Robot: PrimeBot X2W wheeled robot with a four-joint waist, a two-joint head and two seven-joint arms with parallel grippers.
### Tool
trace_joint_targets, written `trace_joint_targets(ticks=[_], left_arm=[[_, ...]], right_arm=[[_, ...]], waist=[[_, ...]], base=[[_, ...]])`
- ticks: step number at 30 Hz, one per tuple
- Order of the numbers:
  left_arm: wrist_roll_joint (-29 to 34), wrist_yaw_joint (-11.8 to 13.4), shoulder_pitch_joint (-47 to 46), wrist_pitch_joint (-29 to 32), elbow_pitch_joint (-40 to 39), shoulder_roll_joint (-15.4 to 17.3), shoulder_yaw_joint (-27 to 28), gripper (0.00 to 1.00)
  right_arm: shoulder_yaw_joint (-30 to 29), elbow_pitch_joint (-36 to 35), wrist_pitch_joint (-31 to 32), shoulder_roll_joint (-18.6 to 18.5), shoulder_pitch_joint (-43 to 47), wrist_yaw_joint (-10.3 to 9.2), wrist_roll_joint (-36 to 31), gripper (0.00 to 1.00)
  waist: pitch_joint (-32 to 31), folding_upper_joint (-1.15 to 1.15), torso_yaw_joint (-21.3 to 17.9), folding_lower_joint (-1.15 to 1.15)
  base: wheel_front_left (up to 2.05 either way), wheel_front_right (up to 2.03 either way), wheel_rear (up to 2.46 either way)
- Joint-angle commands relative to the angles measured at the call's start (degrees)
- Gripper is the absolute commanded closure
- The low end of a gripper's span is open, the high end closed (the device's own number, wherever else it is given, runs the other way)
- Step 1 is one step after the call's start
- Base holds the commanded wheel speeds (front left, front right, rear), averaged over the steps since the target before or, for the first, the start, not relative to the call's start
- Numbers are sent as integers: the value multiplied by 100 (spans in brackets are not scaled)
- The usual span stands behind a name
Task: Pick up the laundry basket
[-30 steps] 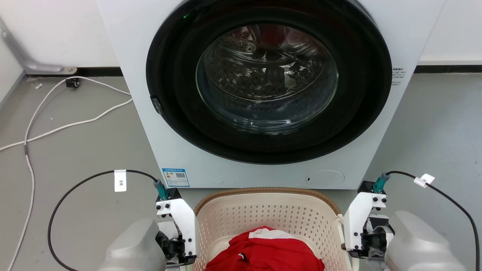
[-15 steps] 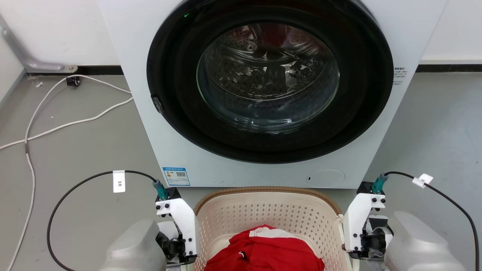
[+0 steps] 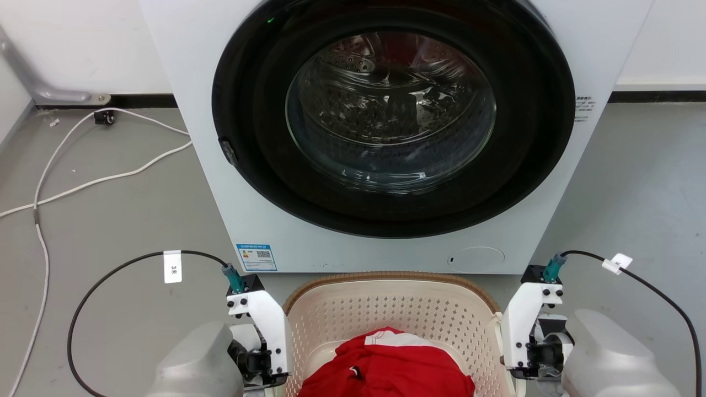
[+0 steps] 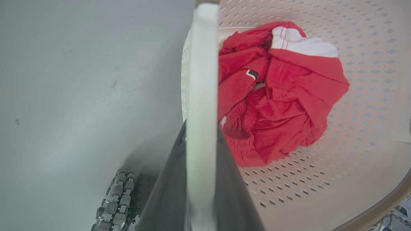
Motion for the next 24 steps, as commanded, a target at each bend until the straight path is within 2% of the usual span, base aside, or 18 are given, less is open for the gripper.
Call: trace_joint_targets(ticks=[1,24], left_arm=[[-93,-86,-19,-28,-113,-244,12,100],[-154,-86,5,-140,-153,-255,-31,100]], right_arm=[[15,-79,-34,265,-59,80,97,100],[77,-36,-39,230,-84,81,163,100]], waist=[[-1,0,-3,0],[34,0,-14,0]], base=[[0,0,0],[0,0,0]])
